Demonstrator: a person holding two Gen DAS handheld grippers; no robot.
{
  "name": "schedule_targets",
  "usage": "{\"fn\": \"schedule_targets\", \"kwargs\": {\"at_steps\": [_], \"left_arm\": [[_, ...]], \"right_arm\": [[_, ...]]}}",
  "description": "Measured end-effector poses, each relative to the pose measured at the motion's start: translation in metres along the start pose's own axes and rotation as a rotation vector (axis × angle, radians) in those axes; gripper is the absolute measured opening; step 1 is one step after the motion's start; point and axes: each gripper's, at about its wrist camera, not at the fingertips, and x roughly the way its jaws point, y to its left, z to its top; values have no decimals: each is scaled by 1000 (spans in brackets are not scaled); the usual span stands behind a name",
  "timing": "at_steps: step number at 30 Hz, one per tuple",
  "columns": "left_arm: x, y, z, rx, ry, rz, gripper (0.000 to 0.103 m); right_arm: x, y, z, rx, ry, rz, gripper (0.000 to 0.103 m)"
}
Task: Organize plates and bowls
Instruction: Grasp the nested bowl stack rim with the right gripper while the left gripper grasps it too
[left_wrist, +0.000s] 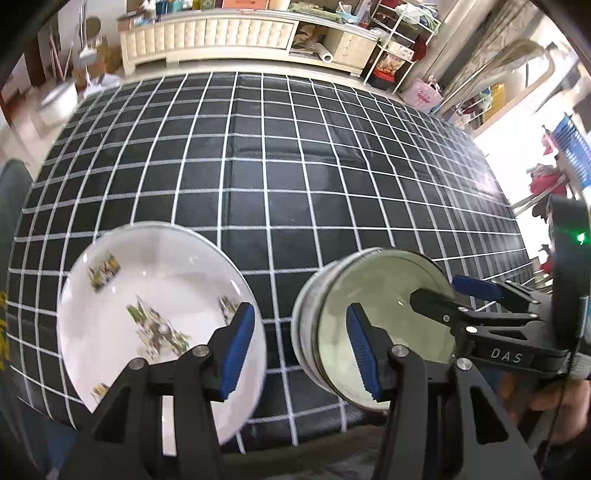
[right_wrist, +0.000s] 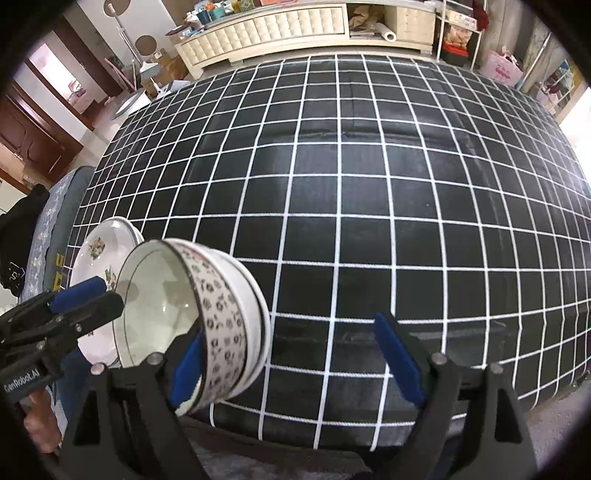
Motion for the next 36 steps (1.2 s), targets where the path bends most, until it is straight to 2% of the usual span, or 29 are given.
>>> {"fn": "schedule_targets", "kwargs": {"at_steps": [4, 11, 14, 19, 28, 36], "left_arm": [[-6, 2, -10, 0, 8, -22, 49], [-8, -2, -25, 68, 13, -51, 49], [-2, -7, -25, 87, 25, -59, 49], [12, -12, -30, 134, 56, -82, 49], [34, -11, -24, 132, 79, -109, 49], [45, -7, -19, 139, 92, -114, 49]], "right_arm": [[-5, 2, -10, 6, -10, -8, 89], [-3, 1, -20, 60, -14, 27, 90], [2, -2, -23, 105, -1, 60, 91], [9, -2, -25, 127, -5, 66, 91], [24, -11, -22, 174, 22, 61, 91], [34, -17, -24, 213, 64, 114, 90]]}}
